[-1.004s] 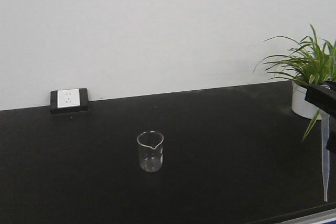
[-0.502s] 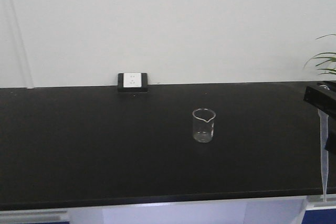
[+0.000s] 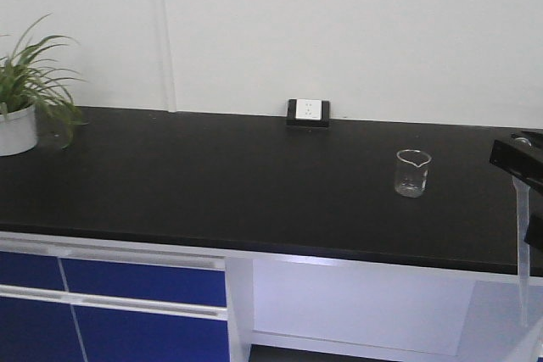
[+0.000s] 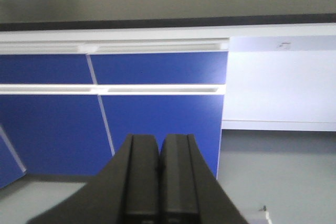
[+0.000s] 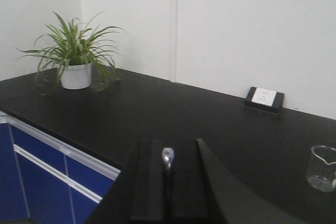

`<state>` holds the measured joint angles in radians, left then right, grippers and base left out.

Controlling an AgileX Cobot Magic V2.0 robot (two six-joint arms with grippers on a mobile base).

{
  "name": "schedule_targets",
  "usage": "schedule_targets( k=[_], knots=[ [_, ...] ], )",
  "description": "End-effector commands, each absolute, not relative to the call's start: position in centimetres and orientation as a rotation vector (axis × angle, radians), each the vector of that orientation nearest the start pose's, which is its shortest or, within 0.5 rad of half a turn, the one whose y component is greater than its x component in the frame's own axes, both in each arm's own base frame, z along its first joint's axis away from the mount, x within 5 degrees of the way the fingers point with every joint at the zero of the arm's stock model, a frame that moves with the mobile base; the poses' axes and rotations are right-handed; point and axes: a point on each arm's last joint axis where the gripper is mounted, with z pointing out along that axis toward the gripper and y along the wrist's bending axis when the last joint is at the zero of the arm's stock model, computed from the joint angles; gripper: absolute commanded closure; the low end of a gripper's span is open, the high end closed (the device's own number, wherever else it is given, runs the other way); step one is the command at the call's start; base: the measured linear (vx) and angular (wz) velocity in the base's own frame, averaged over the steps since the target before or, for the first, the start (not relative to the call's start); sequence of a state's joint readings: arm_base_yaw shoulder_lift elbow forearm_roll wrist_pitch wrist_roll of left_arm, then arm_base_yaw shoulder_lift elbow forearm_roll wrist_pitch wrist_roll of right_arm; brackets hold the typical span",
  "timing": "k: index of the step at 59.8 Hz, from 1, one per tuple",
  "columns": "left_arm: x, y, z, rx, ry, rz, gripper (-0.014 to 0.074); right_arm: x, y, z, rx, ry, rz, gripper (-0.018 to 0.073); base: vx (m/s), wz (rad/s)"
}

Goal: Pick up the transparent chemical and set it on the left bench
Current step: 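Hold the dropper in the right gripper while the base drives to the other bench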

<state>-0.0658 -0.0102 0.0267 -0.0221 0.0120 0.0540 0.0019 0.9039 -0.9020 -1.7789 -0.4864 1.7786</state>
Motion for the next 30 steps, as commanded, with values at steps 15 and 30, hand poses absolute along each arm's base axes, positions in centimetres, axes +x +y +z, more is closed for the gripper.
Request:
schedule_targets(
  k=[15, 30],
  knots=[
    [5.5, -0.36, 20.63, 0.064, 1.429, -0.035, 0.06, 18.12, 3.9, 42.06, -0.378, 1.52, 0.32, 0.0562, -0.36, 0.39],
    [5.5, -0.36, 20.63, 0.064, 1.429, -0.035, 0.06, 18.12, 3.9, 42.06, -0.378, 1.52, 0.32, 0.0562, -0.33, 0.6]
  ],
)
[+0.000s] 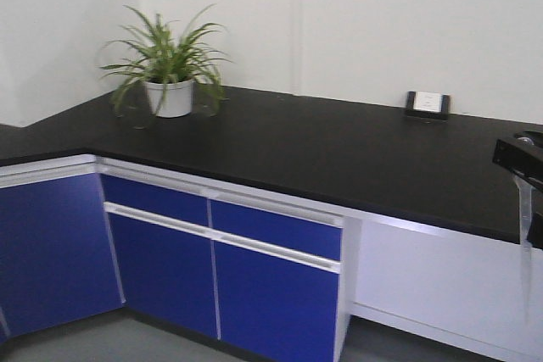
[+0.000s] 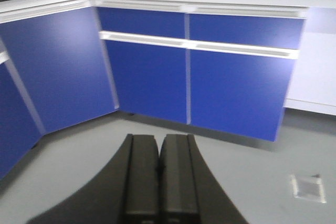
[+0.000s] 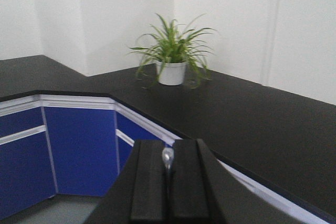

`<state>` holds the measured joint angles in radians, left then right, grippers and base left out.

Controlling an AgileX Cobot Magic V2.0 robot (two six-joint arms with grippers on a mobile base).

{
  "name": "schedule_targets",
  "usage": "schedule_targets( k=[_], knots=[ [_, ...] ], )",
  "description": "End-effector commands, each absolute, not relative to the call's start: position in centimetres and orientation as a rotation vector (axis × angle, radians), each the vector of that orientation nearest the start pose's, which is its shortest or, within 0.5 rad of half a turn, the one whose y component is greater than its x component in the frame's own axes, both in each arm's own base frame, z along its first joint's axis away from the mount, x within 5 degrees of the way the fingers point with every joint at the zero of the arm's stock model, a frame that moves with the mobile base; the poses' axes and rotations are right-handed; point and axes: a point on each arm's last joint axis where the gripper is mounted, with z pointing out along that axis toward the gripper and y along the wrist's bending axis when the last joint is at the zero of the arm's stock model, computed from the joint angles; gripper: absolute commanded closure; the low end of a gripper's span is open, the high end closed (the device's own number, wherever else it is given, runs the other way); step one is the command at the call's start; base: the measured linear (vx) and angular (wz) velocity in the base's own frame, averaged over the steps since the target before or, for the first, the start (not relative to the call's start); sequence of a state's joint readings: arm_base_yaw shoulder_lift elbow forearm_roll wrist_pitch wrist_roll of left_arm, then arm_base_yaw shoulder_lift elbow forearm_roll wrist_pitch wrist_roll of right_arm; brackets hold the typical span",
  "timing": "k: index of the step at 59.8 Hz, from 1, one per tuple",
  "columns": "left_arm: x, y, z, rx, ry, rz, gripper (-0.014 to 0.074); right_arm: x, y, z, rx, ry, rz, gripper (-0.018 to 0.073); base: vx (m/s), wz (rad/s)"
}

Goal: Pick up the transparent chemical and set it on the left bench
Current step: 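Hold the dropper in the right gripper while the base drives to the other bench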

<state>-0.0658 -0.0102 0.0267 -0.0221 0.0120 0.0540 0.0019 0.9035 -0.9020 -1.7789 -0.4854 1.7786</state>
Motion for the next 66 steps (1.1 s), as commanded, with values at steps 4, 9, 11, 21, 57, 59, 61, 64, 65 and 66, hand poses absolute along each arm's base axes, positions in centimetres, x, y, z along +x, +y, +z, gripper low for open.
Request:
schedule_targets(
  k=[4, 9, 11, 21, 57, 59, 61, 64, 65, 66],
  knots=[
    [5.5, -0.36, 20.63, 0.064, 1.429, -0.035, 0.06, 18.12, 3.9, 42.06, -0.378, 1.52, 0.32, 0.0562, -0.3, 0.77],
    [5.5, -0.36, 20.63, 0.064, 1.429, -0.035, 0.06, 18.12, 3.9, 42.06, -0.378, 1.52, 0.32, 0.0562, -0.28, 0.81],
    [5.5, -0.36, 20.63, 0.064, 1.429, -0.035, 0.06, 18.12, 3.9, 42.06, -0.378, 1.52, 0.32, 0.0562, -0.27, 0.83],
    [5.5, -0.36, 20.63, 0.064, 1.429, -0.035, 0.06, 18.12, 3.9, 42.06, -0.378, 1.52, 0.32, 0.0562, -0.26, 0.82],
    [5.5, -0.36, 20.63, 0.064, 1.429, -0.035, 0.06, 18.12, 3.9, 42.06, -0.377, 1.52, 0.32, 0.0562, -0.18, 0.66],
    [5.5, -0.36, 20.63, 0.064, 1.429, -0.035, 0.06, 18.12, 3.9, 42.06, -0.377, 1.52, 0.32, 0.0562, -0.07, 0.58],
    [5.5, -0.36, 20.63, 0.064, 1.429, -0.035, 0.06, 18.12, 3.9, 42.06, -0.377, 1.52, 0.32, 0.0562, -0.05, 0.58],
    [5.5, -0.36, 20.63, 0.064, 1.429, -0.035, 0.06, 18.12, 3.9, 42.06, -0.377, 1.52, 0.32, 0.0562, -0.03, 0.58],
    [5.5, -0.36, 20.63, 0.064, 1.429, -0.035, 0.06, 18.12, 3.9, 42.06, -0.377, 1.52, 0.32, 0.0562, -0.01, 0.58],
    [5.5, -0.36, 20.63, 0.064, 1.429, -0.035, 0.06, 18.12, 3.9, 42.06, -0.377, 1.52, 0.32, 0.0562, 0.0, 0.6]
  ],
)
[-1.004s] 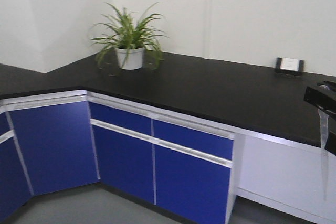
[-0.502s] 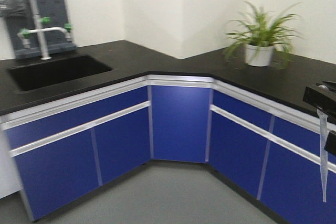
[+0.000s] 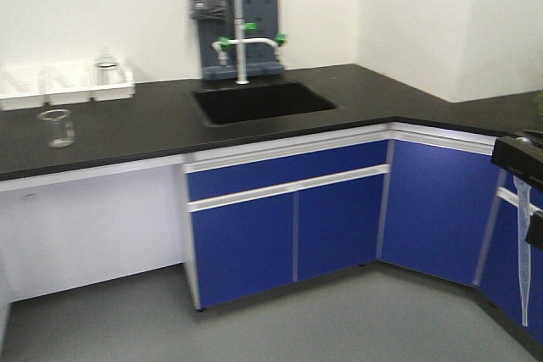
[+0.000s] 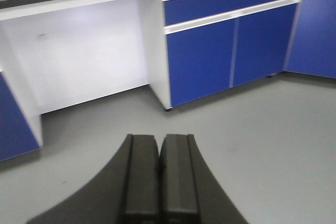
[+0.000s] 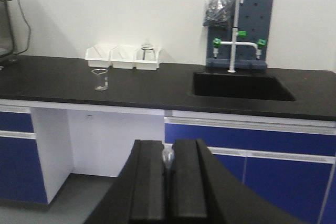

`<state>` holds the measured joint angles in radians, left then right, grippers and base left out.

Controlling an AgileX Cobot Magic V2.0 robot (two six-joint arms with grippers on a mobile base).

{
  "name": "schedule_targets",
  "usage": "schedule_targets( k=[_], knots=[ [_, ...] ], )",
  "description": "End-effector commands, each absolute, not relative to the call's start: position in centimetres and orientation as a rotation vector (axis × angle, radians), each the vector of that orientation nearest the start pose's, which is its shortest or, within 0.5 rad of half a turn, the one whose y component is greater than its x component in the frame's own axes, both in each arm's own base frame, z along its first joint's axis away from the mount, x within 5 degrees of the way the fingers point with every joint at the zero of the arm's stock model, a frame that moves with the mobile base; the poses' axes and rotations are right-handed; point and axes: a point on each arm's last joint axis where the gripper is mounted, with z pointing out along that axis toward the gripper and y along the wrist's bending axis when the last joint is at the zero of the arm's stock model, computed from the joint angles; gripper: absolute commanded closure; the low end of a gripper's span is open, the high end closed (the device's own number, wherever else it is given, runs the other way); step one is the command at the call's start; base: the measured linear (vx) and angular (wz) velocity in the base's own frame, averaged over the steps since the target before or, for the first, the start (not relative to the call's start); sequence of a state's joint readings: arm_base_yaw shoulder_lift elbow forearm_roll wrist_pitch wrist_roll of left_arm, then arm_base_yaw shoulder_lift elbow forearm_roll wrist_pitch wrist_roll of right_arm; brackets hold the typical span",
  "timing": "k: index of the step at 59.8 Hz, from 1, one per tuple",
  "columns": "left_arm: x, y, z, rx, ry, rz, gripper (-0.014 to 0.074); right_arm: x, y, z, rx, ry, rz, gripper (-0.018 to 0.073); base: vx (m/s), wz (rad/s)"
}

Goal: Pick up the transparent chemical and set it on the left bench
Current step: 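Hold the dropper in the right gripper while the base drives to the other bench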

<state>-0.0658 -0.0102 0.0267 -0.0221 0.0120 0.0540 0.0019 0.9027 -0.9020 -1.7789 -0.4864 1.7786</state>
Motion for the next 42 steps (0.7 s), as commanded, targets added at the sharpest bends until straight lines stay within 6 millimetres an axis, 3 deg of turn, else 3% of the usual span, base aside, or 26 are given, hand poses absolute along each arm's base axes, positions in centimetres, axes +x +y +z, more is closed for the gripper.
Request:
schedule_targets(
  k=[1, 42],
  knots=[
    [5.5, -0.36, 20.63, 0.064, 1.429, -0.035, 0.06, 18.12, 3.9, 42.06, -0.377, 1.52, 0.32, 0.0562, 0.01, 0.6],
    [5.5, -0.36, 20.63, 0.064, 1.429, -0.035, 0.06, 18.12, 3.9, 42.06, -0.377, 1.52, 0.32, 0.0562, 0.19, 0.61]
  ],
)
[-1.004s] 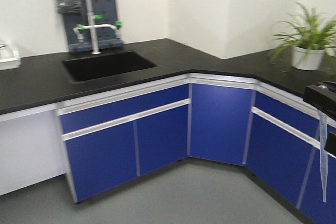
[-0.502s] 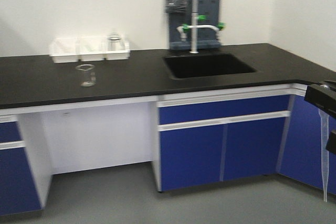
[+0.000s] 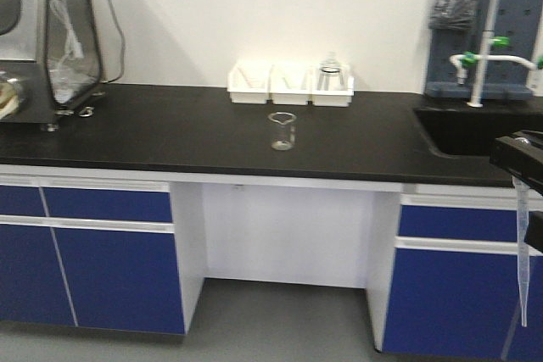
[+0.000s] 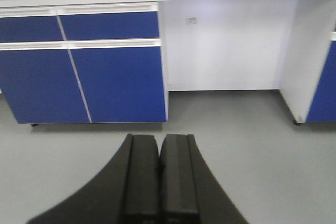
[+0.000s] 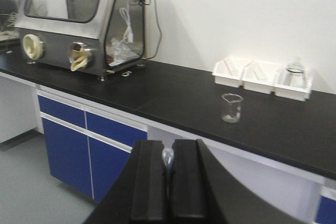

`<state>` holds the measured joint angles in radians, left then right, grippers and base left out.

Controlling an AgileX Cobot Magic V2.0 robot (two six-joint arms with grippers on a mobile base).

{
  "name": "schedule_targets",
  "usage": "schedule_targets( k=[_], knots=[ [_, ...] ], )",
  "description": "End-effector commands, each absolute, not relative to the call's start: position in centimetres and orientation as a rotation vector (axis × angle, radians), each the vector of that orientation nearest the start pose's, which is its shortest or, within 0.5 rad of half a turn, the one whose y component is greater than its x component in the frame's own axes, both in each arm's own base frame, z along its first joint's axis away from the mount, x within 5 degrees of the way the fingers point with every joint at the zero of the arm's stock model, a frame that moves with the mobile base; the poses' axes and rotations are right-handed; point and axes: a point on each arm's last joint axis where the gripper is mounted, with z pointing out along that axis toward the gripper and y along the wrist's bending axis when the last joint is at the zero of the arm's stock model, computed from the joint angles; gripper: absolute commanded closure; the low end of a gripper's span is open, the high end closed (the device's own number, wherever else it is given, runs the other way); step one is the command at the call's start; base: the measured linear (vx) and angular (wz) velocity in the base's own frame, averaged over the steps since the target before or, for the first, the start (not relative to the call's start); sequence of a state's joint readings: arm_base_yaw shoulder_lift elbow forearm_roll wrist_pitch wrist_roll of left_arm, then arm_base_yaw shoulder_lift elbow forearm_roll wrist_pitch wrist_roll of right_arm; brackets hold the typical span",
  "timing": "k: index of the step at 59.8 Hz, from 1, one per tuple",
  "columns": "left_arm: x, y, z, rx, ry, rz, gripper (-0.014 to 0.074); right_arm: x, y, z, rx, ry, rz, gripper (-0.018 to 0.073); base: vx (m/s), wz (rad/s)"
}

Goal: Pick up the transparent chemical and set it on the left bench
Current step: 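Hold the dropper in the right gripper while the base drives to the other bench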

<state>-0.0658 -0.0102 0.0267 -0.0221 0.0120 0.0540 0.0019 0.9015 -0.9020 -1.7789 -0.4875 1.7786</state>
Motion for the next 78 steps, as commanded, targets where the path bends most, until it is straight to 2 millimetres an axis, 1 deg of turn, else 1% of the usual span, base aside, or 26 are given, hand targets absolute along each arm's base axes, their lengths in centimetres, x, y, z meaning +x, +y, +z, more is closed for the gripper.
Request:
schedule_targets(
  k=[1, 16, 44, 78],
  knots=[
    [5.5, -0.36, 20.63, 0.064, 1.429, -0.035, 0.06, 18.12, 3.9, 42.06, -0.377, 1.52, 0.32, 0.0562, 0.33, 0.41],
    [5.5, -0.36, 20.63, 0.064, 1.429, -0.035, 0.06, 18.12, 3.9, 42.06, -0.377, 1.52, 0.32, 0.0562, 0.38, 0.24],
    [5.5, -0.36, 20.63, 0.064, 1.429, -0.035, 0.06, 18.12, 3.9, 42.06, -0.377, 1.52, 0.32, 0.0562, 0.45, 0.04],
    [5.5, -0.36, 20.63, 0.064, 1.429, -0.035, 0.06, 18.12, 3.9, 42.06, -0.377, 1.52, 0.32, 0.0562, 0.48, -0.08]
  ],
)
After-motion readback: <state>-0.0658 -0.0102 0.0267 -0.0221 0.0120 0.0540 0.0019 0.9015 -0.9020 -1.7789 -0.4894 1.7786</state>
